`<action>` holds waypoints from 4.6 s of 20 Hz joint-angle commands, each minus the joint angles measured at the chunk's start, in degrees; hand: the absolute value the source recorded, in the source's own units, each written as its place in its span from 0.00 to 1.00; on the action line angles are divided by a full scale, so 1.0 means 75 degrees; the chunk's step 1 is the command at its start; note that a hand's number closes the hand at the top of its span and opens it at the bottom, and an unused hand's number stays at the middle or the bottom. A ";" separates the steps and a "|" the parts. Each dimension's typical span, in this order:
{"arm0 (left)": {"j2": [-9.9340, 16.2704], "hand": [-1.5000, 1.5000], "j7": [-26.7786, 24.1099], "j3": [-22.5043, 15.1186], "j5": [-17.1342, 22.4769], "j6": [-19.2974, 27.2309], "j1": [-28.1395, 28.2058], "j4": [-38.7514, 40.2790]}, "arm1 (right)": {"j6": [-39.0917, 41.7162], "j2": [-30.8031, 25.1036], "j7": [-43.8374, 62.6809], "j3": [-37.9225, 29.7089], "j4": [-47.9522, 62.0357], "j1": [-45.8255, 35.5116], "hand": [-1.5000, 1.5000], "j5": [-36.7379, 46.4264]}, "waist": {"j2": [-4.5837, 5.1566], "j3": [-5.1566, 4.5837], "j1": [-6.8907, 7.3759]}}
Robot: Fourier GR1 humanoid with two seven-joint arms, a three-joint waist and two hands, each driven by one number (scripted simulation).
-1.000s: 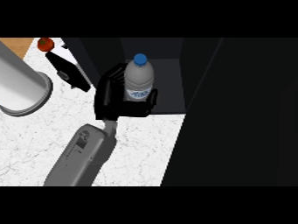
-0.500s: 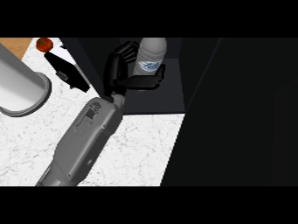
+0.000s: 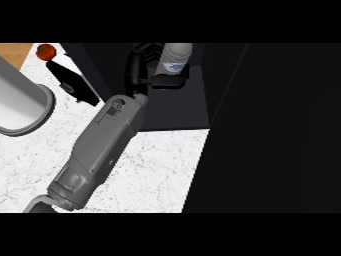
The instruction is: Pick up the bottled water, place it into the cabinet and close the cabinet
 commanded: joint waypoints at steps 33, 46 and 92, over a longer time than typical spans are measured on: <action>-0.0006 0.00 -0.0943 0.0232 -0.1233 0.2079 -0.1648 0.4621 | 0.0084 -0.0185 -0.0461 0.0010 -0.0073 -0.0135 0.00 -0.0362 | 0.0179 0.0000 -0.0326; 0.0257 0.00 -0.1943 0.0683 -0.0895 0.0699 -0.1354 0.3925 | 0.0134 -0.0491 -0.0426 -0.0064 -0.0552 -0.0044 0.00 -0.0497 | 0.0171 -0.0009 -0.0309; 0.1422 1.00 -0.1044 -0.1042 0.2142 -0.4659 0.5663 -0.4695 | 0.0660 -0.1443 0.0643 0.0862 -0.0814 -0.0747 1.00 -0.0750 | -0.0246 -0.0007 0.1013</action>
